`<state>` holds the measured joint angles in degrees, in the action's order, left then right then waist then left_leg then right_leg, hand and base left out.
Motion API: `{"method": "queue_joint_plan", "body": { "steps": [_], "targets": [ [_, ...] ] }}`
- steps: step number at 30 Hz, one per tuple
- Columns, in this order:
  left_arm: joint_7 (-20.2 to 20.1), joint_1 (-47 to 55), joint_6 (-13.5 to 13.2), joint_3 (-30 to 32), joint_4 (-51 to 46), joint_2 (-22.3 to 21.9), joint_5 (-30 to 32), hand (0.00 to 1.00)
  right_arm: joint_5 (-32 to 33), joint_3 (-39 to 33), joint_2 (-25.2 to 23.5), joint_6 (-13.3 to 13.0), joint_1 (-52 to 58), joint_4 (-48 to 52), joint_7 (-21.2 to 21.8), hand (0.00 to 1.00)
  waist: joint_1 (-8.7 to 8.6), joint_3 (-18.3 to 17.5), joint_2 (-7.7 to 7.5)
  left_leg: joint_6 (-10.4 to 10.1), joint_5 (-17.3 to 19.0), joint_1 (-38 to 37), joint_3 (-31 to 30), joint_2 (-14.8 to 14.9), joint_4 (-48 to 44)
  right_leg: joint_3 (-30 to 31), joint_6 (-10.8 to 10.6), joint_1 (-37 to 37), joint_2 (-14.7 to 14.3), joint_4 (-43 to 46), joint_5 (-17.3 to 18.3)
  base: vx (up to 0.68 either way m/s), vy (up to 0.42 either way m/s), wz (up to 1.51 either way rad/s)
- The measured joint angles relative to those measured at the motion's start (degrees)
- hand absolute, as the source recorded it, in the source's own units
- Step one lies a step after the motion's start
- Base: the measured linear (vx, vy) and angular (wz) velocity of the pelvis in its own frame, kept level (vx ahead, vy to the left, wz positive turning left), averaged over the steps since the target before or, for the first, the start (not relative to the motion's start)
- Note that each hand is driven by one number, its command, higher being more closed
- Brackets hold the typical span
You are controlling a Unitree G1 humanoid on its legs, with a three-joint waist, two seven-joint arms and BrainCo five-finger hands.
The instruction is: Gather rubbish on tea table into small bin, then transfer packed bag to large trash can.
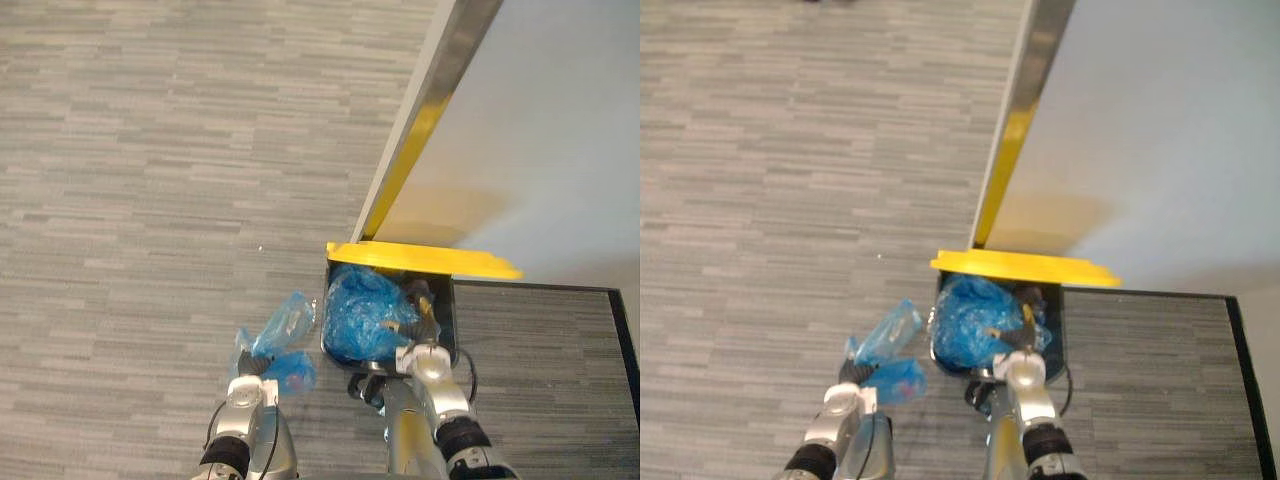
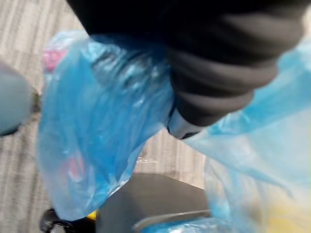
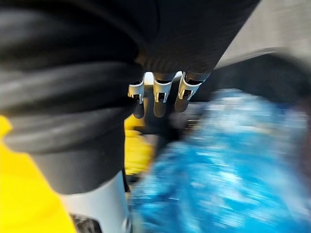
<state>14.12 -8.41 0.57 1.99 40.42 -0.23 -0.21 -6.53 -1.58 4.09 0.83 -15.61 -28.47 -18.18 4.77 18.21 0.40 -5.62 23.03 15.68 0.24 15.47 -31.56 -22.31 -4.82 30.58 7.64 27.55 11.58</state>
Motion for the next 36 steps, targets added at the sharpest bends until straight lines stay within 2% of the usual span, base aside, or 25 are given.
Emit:
{"method": "queue_joint_plan", "body": {
  "steps": [1,6,11,19,25,27,32,36],
  "targets": [
    [0.5,0.0,-0.2,-0.9,-1.4,0.4,-0.2,1.00,-0.1,0.2,0.9,0.2,-1.2,0.7,-0.1,0.00,0.15,0.5,-0.71,-0.2,0.0,0.4,-0.1,-0.2,0.5,0.5,0.1,0.6,-0.1,-0.1,-0.5,-0.07,-0.029,0.16],
    [0.8,-0.1,-0.5,-3.2,-5.0,1.9,-1.3,1.00,-0.1,-0.1,4.8,0.9,-8.4,1.2,-0.2,0.00,1.04,1.1,-1.84,-2.0,-0.3,1.7,-0.3,-0.2,0.2,1.0,0.8,1.7,-0.4,-0.4,-1.7,-0.02,0.005,-0.02],
    [0.8,-1.2,-1.2,-3.8,-8.4,2.4,-4.7,1.00,0.3,-0.6,8.9,2.5,-14.7,0.7,-0.4,0.00,1.12,1.2,-2.03,-3.1,-0.8,2.4,-0.6,-0.2,0.1,1.3,1.9,2.6,-0.6,-0.1,-2.5,0.03,0.020,-0.02],
    [0.8,-3.4,-2.7,-7.1,-18.0,4.1,-9.3,1.00,2.3,-3.0,10.4,4.3,-21.0,0.0,-0.7,0.00,0.62,2.9,-3.31,-4.3,-0.2,2.5,-0.3,-0.1,-0.7,2.3,2.1,3.4,-0.9,0.9,-2.6,0.02,0.019,-0.06],
    [0.2,-3.0,-3.2,-12.3,-26.6,4.2,-13.6,1.00,2.8,-3.0,11.2,5.0,-23.5,-1.0,-0.6,0.00,0.46,2.9,-3.32,-4.4,0.0,2.5,-0.2,-0.1,-0.9,2.5,2.2,3.6,-0.9,1.0,-2.7,0.00,0.004,-0.01],
    [-0.8,-2.5,-4.0,-14.2,-30.3,4.2,-16.3,1.00,3.1,-3.0,11.8,5.5,-24.5,-1.9,-0.3,0.00,0.25,2.9,-3.32,-5.0,-0.3,2.5,-0.1,-0.1,-0.9,2.6,2.4,3.6,-0.8,1.0,-2.8,0.00,0.000,0.00],
    [-2.3,-1.5,-5.3,-20.8,-40.7,4.1,-20.4,1.00,4.4,-3.6,12.2,6.0,-24.9,-2.2,0.2,0.00,0.19,2.9,-3.32,-5.0,-0.3,2.4,0.4,-0.3,-1.3,3.1,2.9,3.7,-0.7,1.0,-3.1,0.00,0.018,-0.02],
    [-4.3,-1.8,-6.3,-27.0,-46.8,3.7,-22.7,1.00,4.4,-4.9,12.2,6.5,-28.7,-6.5,0.7,0.00,-0.10,2.9,-3.31,-4.9,-0.3,2.4,1.1,-0.8,-1.5,3.9,2.5,3.8,-0.8,0.0,-4.0,-0.01,0.037,-0.10]
  ]
}}
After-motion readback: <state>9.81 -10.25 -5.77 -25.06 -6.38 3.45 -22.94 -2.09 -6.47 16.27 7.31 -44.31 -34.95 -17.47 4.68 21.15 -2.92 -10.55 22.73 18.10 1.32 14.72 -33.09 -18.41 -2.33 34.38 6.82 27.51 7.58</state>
